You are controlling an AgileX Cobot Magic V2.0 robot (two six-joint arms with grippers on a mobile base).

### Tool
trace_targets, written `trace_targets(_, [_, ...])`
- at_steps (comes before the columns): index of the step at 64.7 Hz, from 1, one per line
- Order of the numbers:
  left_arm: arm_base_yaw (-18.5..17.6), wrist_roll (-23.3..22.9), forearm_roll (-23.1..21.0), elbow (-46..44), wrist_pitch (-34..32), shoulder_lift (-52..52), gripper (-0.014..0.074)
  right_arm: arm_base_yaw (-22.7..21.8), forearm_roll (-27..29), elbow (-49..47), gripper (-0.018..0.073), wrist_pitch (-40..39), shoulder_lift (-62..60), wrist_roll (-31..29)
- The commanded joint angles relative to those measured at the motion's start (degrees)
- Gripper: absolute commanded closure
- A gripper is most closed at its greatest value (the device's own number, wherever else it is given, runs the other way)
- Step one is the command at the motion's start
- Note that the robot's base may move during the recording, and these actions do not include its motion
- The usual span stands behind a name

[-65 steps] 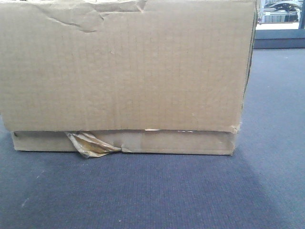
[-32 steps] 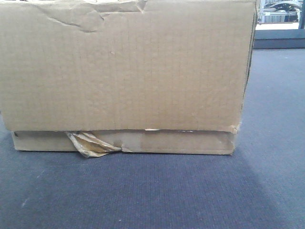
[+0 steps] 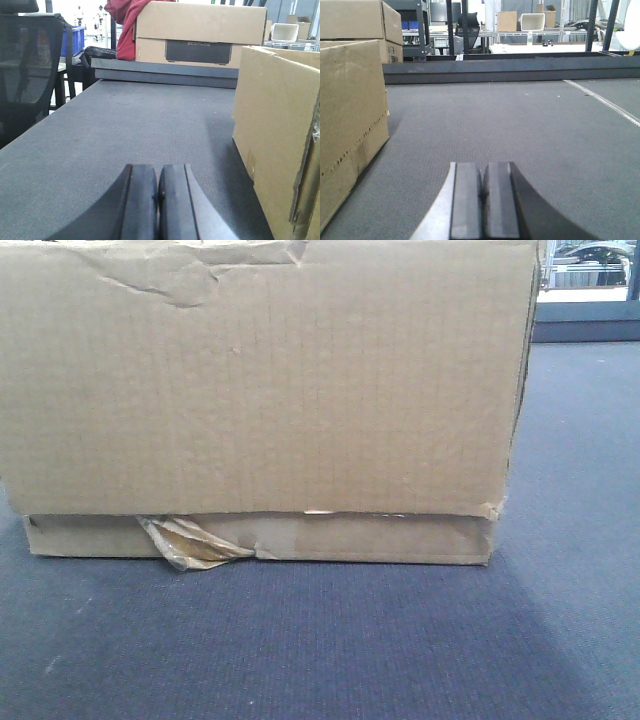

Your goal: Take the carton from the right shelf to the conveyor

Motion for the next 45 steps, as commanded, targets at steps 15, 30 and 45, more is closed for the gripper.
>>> trace_targets(15, [0.05,0.06,-0.32,-0.14,-1.15,-0.27,0.0582,-0.19,0.14,0.0,0.0637,-1.92,-0.47,-0.62])
trace_targets(30, [0.05,0.06,-0.32,-0.14,-1.15,-0.27,0.0582,-0.19,0.14,0.0,0.0637,-1.92,-0.47,-0.62])
trace_targets(45, [0.05,0.06,-0.32,-0.14,-1.15,-0.27,0.0582,-0.19,0.14,0.0,0.0637,-1.92,-0.47,-0.62])
